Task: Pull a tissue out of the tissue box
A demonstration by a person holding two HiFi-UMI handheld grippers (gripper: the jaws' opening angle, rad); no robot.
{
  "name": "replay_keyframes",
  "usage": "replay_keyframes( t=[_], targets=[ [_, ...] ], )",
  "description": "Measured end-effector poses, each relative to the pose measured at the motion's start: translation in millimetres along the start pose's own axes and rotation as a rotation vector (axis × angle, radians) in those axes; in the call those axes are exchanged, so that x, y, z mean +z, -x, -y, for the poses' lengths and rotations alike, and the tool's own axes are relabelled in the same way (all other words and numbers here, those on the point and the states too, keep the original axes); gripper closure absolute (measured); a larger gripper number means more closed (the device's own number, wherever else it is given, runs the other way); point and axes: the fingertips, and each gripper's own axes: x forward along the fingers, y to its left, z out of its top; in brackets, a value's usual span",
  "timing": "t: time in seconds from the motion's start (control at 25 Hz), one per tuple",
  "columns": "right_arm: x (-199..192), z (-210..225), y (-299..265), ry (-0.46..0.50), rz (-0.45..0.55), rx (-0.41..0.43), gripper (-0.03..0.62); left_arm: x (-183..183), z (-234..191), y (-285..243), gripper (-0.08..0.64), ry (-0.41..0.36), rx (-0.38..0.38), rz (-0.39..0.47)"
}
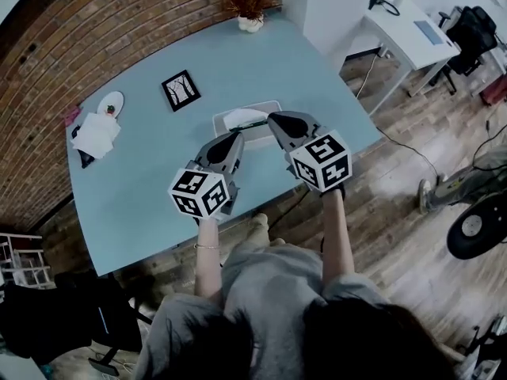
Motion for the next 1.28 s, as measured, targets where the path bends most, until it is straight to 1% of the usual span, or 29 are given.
replay_keyframes(
  t=[0.12,0.24,0.48,0.52,0.6,1.04,1.28],
  targets=[
    [-5.5,4.4,-20.7,0.010,-0.028,0.031,0.592,-0.1,-17.2,-5.9,0.557,0.008,0.024,-0.009],
    [-12.1,7.6,-39.1,0.034,-0.079,0.060,0.592,-2.1,-35.9,-12.4,0.557,0.032,0.053,-0.022],
    [-37.6,19.1,-63.4,0.043,-0.190,0.075,0.589,-16.1,-48.9,-26.3,0.557,0.066,0.054,-0.069],
    [-42.1,19.8,-67.4,0.048,-0.208,0.077,0.583,-18.8,-51.0,-27.2,0.557,0.074,0.056,-0.076],
    [-48.5,20.5,-75.8,0.055,-0.239,0.084,0.548,-22.6,-56.3,-27.8,0.557,0.088,0.061,-0.088],
    [-77.2,27.5,-111.2,0.084,-0.364,0.102,0.468,-38.3,-73.3,-33.7,0.557,0.119,0.077,-0.141],
    [-94.2,25.2,-127.1,0.076,-0.432,0.122,0.454,-39.8,-83.1,-31.4,0.557,0.125,0.095,-0.154]
  ],
)
